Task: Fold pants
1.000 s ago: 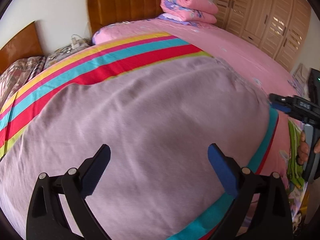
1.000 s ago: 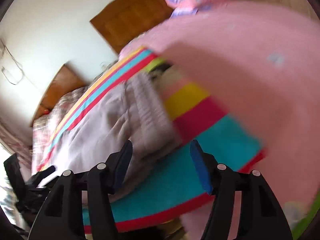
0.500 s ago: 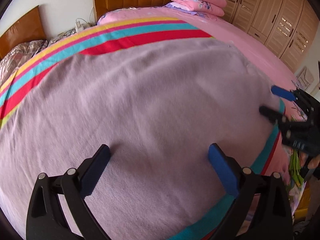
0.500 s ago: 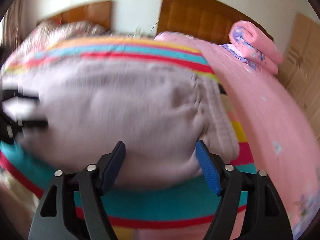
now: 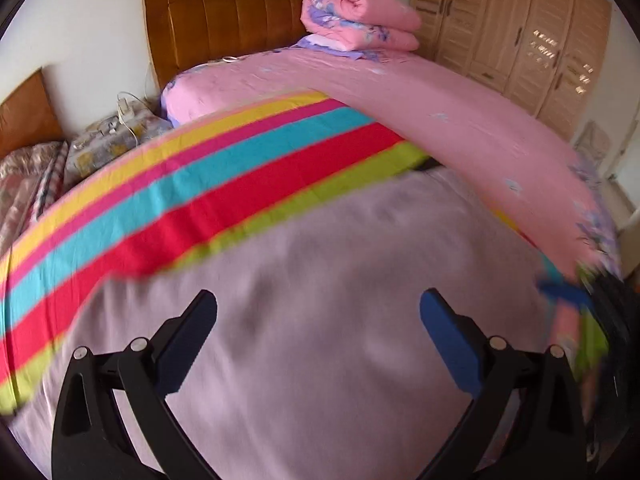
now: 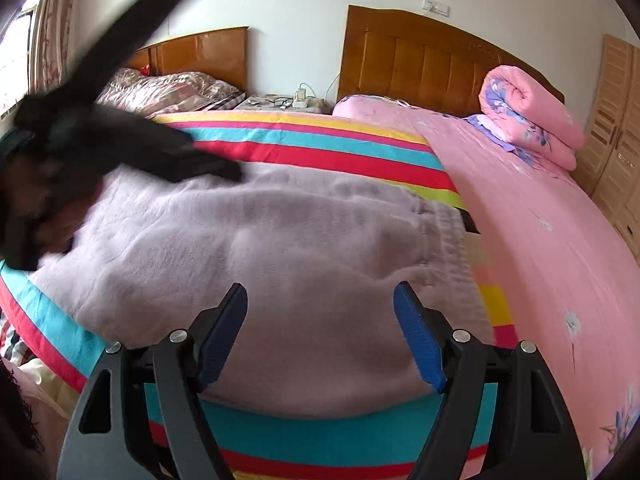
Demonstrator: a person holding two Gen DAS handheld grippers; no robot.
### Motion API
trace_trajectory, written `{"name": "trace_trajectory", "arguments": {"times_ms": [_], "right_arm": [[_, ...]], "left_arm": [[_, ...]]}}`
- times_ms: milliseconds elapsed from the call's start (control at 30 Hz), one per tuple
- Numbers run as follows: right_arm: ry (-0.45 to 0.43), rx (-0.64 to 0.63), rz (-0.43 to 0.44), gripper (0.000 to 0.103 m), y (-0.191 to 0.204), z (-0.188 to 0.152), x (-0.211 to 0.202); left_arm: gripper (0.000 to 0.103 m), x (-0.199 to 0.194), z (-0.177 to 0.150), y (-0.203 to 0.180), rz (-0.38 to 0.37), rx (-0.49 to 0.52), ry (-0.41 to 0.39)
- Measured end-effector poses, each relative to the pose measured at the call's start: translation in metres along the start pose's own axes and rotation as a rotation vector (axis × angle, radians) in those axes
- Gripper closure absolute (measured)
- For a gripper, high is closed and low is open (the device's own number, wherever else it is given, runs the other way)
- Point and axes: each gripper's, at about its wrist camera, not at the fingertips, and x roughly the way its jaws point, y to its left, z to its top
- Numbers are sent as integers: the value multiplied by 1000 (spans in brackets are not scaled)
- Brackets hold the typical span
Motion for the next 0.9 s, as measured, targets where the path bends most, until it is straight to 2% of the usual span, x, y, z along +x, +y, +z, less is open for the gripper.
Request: {"name": "trace_trajectory", "arguments": {"times_ms": [100,167,233,367,467,567,633,733,800,867,900], "right_arm": [[9,18,19,24,1,-4,3],[25,31,30,23,0,-10,7],[53,35,33,23,-1,-17,11],[84,23,64,22,-5,-29,15],[83,43,112,22,-12,-34,11],[52,79,157,22,-22,-32,3],[-4,120,142,22,-31,-28,-6],[-82,208,59,21,-51,-24,-14],[-41,243,41,21,-60,-27,-4],[30,211,-4,20,-55,-36,11],[27,169,-28,20,-49,-39,11]], "left_arm": [[2,35,27,1,21,11,40],[2,51,38,-5,-4,19,68],[2,62,44,-14,-28,47,76],[1,98,48,-30,21,99,100],[1,116,49,-20,-49,29,119],[1,115,49,-19,-53,39,112],[1,114,48,-19,-52,37,107],[1,114,47,-22,-44,35,100],[1,112,45,-25,-32,46,90],[1,112,45,-25,-31,45,88],[1,112,45,-24,-32,45,88]]}}
